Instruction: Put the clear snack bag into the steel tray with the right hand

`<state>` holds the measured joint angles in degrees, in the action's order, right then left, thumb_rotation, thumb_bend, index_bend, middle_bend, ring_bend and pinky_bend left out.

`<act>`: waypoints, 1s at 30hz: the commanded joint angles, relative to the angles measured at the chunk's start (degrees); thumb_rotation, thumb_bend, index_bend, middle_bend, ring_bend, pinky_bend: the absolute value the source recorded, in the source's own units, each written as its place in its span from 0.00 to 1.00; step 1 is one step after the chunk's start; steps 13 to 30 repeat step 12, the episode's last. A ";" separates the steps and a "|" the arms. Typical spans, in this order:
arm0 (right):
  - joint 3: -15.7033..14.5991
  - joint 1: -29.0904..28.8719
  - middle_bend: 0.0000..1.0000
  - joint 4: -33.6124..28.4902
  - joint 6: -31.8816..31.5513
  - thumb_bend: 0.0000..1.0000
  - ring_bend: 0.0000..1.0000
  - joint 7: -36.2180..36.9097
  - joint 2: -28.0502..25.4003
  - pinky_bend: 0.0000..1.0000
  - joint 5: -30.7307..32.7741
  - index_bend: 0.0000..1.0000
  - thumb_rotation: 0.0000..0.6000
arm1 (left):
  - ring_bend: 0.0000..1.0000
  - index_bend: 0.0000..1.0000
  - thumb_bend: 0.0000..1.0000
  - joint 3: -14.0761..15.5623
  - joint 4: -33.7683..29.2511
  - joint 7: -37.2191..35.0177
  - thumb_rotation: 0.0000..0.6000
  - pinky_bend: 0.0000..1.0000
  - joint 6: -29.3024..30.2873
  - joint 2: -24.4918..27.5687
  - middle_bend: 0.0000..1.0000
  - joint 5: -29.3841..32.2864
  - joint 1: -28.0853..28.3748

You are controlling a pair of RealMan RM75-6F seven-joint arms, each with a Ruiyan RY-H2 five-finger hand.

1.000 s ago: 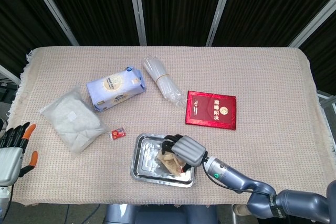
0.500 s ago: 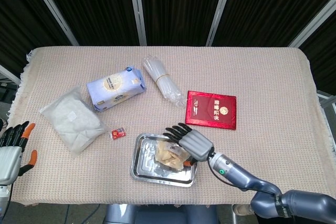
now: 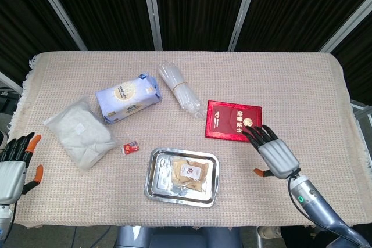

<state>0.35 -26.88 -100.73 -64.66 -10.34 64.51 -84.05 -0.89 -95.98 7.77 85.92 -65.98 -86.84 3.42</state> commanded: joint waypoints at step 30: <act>-1.39 17.55 0.00 8.70 -23.32 0.11 0.00 -5.06 7.07 0.00 4.74 0.00 1.00 | 0.00 0.00 0.53 1.34 0.49 0.41 1.00 0.00 3.55 -0.51 0.00 -3.96 -1.49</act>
